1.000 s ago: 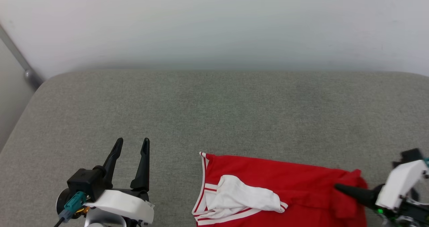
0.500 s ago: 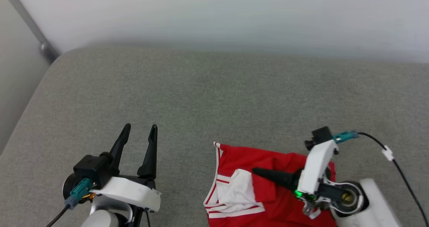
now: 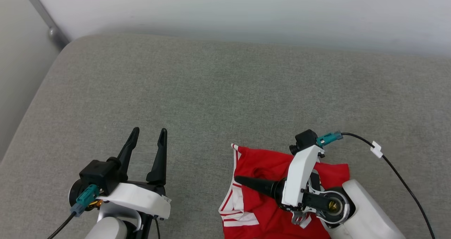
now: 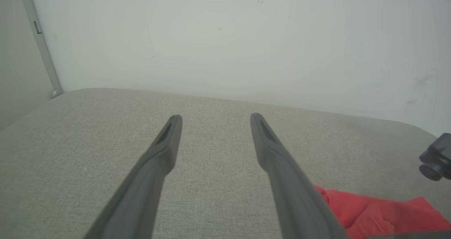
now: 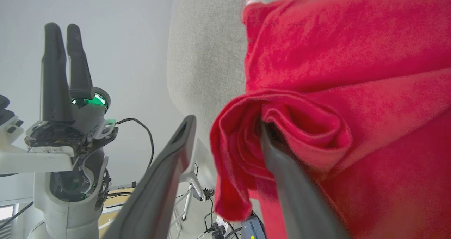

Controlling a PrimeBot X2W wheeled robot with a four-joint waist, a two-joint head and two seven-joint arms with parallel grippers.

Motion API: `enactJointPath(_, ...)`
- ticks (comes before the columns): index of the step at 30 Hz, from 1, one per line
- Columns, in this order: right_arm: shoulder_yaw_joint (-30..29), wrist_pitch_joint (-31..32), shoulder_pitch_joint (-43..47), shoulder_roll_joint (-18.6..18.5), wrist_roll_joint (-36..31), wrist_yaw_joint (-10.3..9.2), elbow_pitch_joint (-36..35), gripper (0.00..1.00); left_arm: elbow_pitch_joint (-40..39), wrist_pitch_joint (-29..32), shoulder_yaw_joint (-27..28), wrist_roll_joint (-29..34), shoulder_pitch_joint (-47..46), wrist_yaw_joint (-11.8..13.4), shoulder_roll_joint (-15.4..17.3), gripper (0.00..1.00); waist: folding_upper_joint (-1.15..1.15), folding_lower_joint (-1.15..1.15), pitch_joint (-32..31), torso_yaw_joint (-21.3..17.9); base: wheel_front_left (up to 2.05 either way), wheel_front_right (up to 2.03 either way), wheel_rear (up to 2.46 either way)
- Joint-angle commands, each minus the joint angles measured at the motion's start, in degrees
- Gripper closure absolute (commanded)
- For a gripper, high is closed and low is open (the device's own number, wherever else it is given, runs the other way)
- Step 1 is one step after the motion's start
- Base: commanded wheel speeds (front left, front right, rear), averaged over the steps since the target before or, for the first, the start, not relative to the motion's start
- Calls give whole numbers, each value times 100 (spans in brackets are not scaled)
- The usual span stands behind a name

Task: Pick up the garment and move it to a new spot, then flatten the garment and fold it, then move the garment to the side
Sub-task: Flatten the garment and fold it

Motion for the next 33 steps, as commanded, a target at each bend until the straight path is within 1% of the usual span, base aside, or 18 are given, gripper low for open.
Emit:
enactJointPath(1,87,-70,-117,-66,-24,0,-102,0,38,-34,18,44,-47,-23,-30,0,0,0,-46,-59,0,0,0)
enactJointPath(5,350,-174,-159,-305,-208,0,-519,0,90,-38,5,43,5,-28,-11,0,0,0,-193,-174,0,0,0)
enactJointPath(7,534,-275,-143,-520,-433,0,-793,0,115,-31,-13,49,59,-5,-5,0,0,0,-289,-236,0,0,0)
enactJointPath(9,669,-521,-109,-748,-725,0,-1135,0,130,-17,-15,36,116,28,11,0,0,0,-398,-301,0,0,0)
enactJointPath(11,716,-838,-23,-1072,-1220,-1,-1331,0,131,2,-22,36,182,56,29,0,0,0,-498,-363,0,0,0)
enactJointPath(13,598,-1236,49,-1359,-1918,-1,-1411,0,125,23,-27,43,249,95,59,0,0,0,-595,-428,0,0,0)
enactJointPath(15,335,-1585,194,-1507,-2565,0,-1450,0,107,39,-26,37,310,130,86,0,0,0,-670,-482,0,0,0)
enactJointPath(19,-437,-2071,627,-1645,-3495,-1,-1609,0,91,70,-45,86,438,228,131,0,0,0,-806,-597,0,0,0)
enactJointPath(20,-667,-2167,768,-1640,-3685,-1,-1675,0,77,75,-46,84,459,262,129,0,0,0,-825,-623,0,0,0)
enactJointPath(21,-667,-2167,768,-1640,-3685,-1,-1675,0,77,75,-46,84,459,262,129,0,0,0,-825,-623,0,0,0)
enactJointPath(23,-1132,-2348,1043,-1597,-4082,-1,-1837,0,55,76,-33,87,496,298,146,0,0,0,-852,-669,0,0,0)
enactJointPath(27,-2062,-2672,1596,-1351,-4675,-1,-2241,0,46,70,-13,100,571,362,185,0,0,0,-900,-744,0,0,0)
enactJointPath(29,-2410,-2899,1841,-1213,-4923,-1,-2475,0,44,62,9,90,604,384,201,0,0,0,-923,-779,0,0,0)
enactJointPath(31,-2651,-3133,2077,-1049,-5047,-1,-2671,0,42,50,30,86,635,406,207,0,0,0,-935,-807,0,0,0)
enactJointPath(33,-2747,-3406,2259,-921,-5137,-1,-2849,0,40,40,38,96,651,425,211,0,0,0,-942,-824,0,0,0)
